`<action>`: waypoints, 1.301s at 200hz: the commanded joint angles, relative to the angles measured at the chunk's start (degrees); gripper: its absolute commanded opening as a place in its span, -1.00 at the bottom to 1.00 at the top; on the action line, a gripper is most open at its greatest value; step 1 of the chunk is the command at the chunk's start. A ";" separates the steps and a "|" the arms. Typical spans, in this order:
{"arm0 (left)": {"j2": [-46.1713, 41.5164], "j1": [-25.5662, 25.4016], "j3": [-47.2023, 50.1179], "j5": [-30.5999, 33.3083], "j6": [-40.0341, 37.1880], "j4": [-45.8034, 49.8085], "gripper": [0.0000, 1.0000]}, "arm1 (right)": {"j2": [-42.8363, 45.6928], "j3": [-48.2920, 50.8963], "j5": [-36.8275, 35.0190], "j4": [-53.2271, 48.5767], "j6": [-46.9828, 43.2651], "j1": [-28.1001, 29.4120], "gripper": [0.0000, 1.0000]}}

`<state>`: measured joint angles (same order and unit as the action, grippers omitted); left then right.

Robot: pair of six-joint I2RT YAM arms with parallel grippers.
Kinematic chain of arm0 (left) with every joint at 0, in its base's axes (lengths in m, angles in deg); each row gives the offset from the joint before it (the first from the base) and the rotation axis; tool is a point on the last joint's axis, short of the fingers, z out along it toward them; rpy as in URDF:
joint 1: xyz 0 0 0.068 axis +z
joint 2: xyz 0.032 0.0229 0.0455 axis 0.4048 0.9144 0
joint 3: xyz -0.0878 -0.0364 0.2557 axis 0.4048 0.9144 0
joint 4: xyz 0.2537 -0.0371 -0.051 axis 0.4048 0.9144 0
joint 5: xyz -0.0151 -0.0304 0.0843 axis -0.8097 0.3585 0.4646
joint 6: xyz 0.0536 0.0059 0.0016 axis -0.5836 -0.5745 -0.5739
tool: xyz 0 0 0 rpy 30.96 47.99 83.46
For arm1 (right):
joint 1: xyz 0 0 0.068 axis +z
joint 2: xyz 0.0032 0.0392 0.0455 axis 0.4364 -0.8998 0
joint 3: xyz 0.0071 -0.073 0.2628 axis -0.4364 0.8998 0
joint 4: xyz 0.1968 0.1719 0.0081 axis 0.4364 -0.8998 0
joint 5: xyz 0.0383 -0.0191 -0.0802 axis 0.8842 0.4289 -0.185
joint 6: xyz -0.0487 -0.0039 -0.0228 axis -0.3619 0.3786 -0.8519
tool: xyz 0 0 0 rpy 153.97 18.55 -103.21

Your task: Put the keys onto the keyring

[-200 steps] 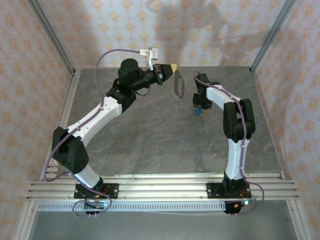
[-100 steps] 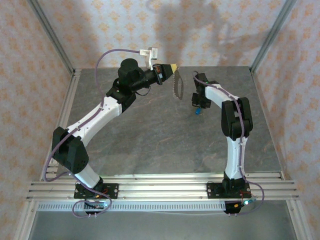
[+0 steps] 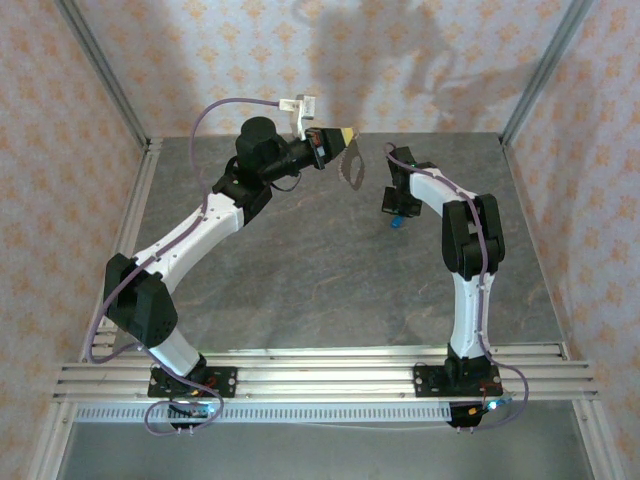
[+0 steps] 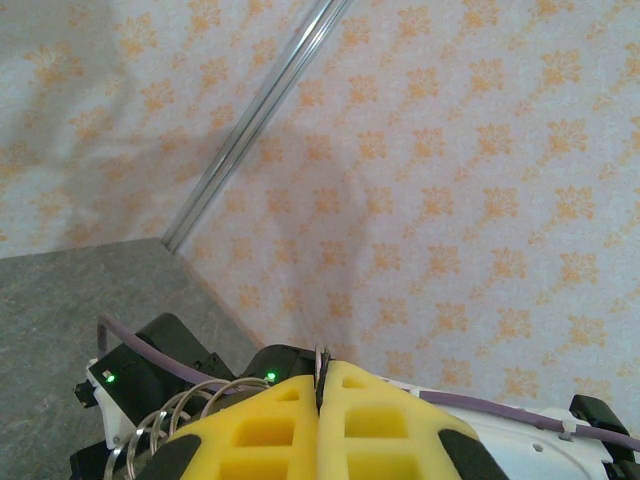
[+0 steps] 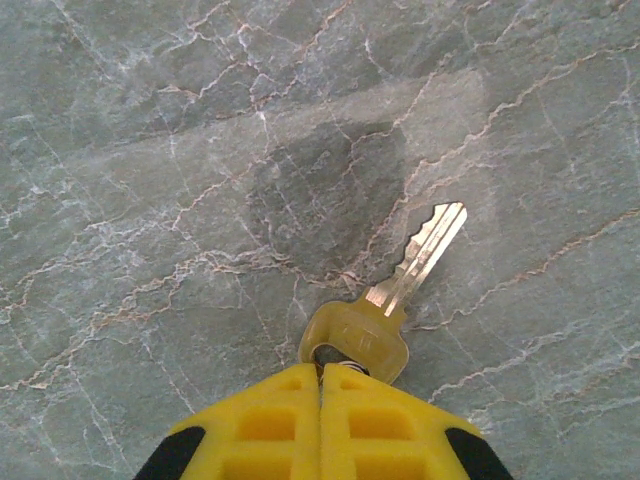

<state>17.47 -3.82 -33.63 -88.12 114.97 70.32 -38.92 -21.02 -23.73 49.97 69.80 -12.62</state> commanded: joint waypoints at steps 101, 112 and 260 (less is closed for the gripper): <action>-1.87 0.24 -0.20 -1.46 0.48 -3.66 -1.00 | 23.36 21.85 12.60 9.76 6.22 0.37 -1.00; -1.96 0.28 -0.11 -1.47 0.39 -3.62 -1.00 | 25.07 24.35 13.89 11.02 7.08 0.36 -1.00; -3.01 0.28 0.25 -1.73 -0.18 -2.34 -1.00 | 28.16 37.57 17.88 19.67 10.37 0.37 -1.00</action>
<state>17.45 -3.82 -33.59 -88.37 114.93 70.34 -9.65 15.94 -4.13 68.70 80.60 -12.62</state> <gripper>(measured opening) 0.043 0.044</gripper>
